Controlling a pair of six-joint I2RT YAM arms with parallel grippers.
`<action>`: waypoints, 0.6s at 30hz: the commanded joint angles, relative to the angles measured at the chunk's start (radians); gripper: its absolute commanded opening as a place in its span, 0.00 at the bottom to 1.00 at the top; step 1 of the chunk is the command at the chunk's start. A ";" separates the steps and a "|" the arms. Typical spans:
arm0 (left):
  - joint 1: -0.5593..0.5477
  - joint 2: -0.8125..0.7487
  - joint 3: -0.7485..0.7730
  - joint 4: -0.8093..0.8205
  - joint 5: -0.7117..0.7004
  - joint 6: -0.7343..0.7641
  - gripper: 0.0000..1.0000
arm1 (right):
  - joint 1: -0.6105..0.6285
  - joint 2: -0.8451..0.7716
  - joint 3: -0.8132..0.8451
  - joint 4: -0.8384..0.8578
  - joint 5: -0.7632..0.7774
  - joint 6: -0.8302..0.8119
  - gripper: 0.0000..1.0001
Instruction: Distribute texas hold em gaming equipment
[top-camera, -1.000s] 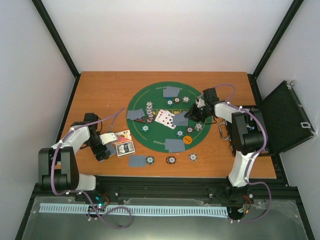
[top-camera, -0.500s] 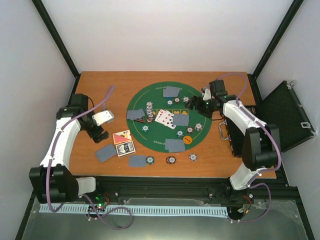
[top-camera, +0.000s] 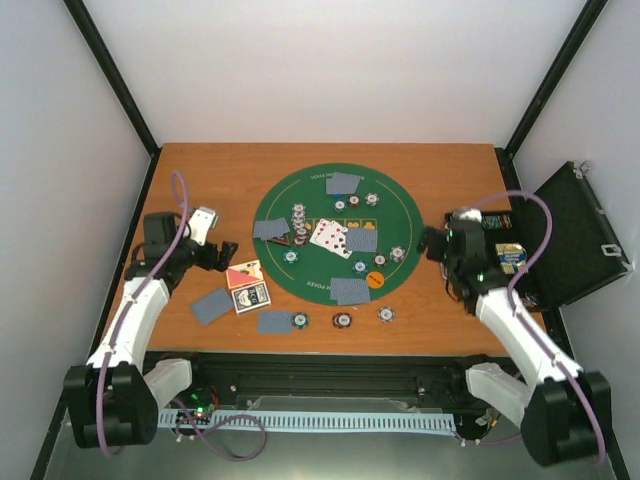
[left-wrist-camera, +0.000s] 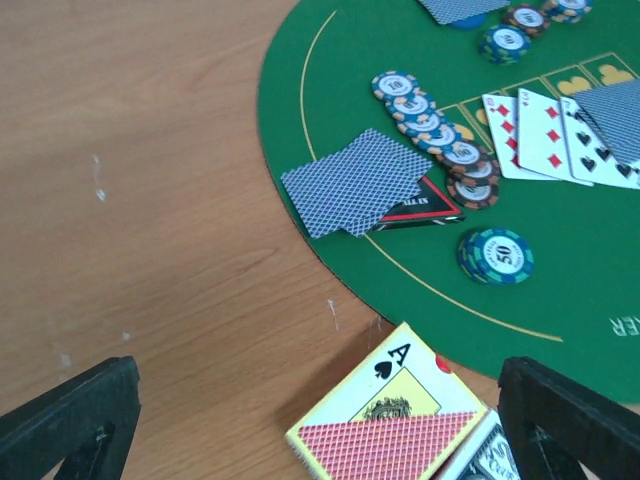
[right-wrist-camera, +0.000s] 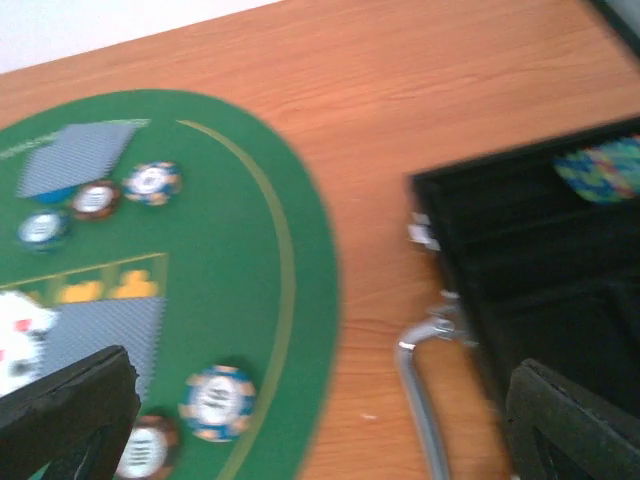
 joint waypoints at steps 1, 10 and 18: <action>0.007 0.015 -0.195 0.503 0.023 -0.230 1.00 | -0.004 -0.179 -0.289 0.404 0.351 -0.154 1.00; 0.004 0.076 -0.534 1.184 -0.055 -0.292 1.00 | -0.013 -0.047 -0.422 0.741 0.474 -0.253 1.00; -0.016 0.210 -0.553 1.420 -0.187 -0.328 1.00 | -0.029 0.242 -0.420 1.074 0.457 -0.319 1.00</action>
